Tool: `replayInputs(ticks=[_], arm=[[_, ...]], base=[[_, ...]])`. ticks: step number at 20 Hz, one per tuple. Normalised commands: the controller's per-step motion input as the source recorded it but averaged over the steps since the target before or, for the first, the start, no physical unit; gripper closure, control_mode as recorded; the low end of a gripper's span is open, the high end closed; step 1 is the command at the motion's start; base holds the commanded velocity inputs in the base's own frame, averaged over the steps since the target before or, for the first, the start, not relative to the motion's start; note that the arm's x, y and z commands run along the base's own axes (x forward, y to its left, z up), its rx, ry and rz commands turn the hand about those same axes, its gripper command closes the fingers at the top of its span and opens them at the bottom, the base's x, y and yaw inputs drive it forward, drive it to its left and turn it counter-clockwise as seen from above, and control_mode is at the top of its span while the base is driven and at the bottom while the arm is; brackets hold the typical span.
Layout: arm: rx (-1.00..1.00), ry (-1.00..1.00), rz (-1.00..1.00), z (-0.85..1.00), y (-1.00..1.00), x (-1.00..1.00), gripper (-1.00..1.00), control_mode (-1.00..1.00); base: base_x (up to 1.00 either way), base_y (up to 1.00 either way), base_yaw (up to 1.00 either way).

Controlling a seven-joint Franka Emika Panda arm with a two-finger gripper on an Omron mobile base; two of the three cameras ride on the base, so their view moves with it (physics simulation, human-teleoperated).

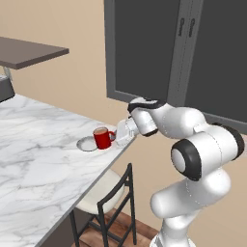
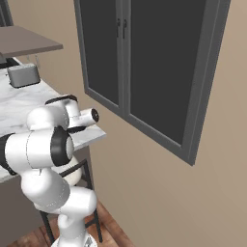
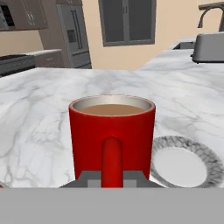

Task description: Pick the cup of tea, navigate to the dining table, and place it on the saucer.

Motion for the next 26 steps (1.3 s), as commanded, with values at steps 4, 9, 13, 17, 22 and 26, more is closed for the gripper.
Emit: replayInputs(ticks=[4,9,13,17,22,26], arm=[[0.0,0.0,0.0,-0.18,0.05,0.71,1.0,-1.0],[0.0,0.0,0.0,-0.17,0.24,0.57,1.0,-1.0],[0.0,0.0,0.01,-0.13,0.31,0.13,1.0,-1.0],[0.0,-0.01,0.02,-0.12,0.21,0.0,1.0,-1.0],[0.01,-0.05,0.0,-0.2,0.03,0.0,1.0,-1.0],[0.08,-0.08,0.0,-0.28,0.0,0.01,1.0,-1.0]], base=[[0.0,0.0,0.0],[0.0,0.0,0.0],[0.0,0.0,0.0],[0.0,0.0,0.0],[0.0,0.0,0.0],[0.0,0.0,0.0]])
